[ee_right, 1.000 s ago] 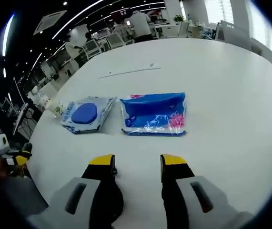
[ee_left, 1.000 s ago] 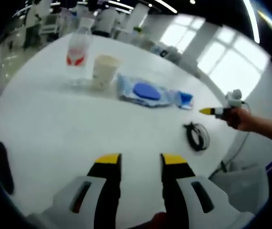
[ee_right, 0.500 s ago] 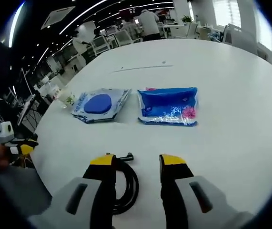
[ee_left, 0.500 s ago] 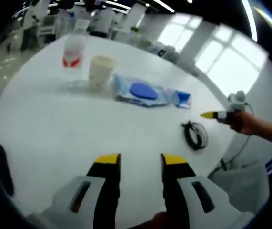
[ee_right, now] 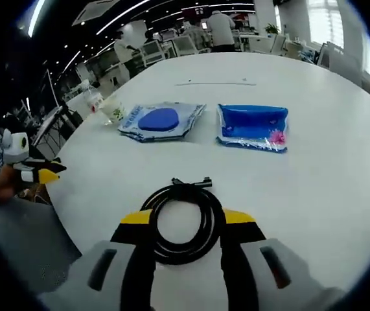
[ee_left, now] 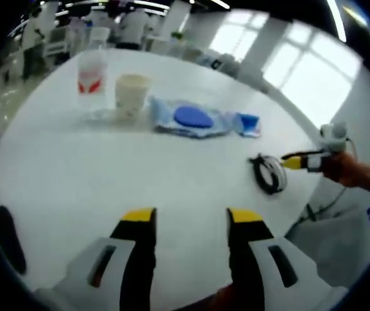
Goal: Arrange the tabletop items into an orderly group along one side of the table until the central work area is clear of visible clutter.
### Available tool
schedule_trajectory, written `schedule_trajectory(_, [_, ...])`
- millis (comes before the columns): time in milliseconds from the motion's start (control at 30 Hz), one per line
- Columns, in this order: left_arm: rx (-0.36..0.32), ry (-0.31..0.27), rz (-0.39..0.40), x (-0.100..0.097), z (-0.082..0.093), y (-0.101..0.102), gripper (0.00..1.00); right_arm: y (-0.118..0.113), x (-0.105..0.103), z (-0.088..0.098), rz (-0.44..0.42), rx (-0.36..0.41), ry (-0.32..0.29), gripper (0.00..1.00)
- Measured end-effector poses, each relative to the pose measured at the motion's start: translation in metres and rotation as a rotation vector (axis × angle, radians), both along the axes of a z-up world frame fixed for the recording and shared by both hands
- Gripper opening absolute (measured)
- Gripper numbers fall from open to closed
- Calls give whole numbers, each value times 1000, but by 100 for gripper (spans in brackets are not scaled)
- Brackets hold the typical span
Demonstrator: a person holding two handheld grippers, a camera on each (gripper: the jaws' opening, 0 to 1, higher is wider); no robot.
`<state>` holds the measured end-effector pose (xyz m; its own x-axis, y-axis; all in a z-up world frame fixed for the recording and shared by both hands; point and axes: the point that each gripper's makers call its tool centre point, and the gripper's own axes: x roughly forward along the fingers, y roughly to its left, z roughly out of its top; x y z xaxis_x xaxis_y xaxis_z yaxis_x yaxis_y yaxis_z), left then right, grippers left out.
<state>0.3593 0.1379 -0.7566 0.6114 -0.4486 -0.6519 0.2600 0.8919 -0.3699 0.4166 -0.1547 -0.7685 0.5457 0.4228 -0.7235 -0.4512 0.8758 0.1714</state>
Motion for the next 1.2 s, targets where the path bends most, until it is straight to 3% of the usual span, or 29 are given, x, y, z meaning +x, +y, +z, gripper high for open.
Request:
schedule_trajectory(200, [27, 7, 10, 0, -3, 5, 50, 3, -9, 8, 5, -6, -41, 47])
schedule_trajectory(767, [23, 31, -6, -7, -7, 1, 52, 6, -46, -8, -36, 15, -2, 47])
schedule_trajectory(1033, [16, 28, -3, -7, -5, 1, 51, 5, -46, -7, -35, 9, 6, 47])
schedule_trajectory(1200, [13, 29, -10, -7, -5, -1, 51, 3, -34, -4, -28, -1, 1, 47])
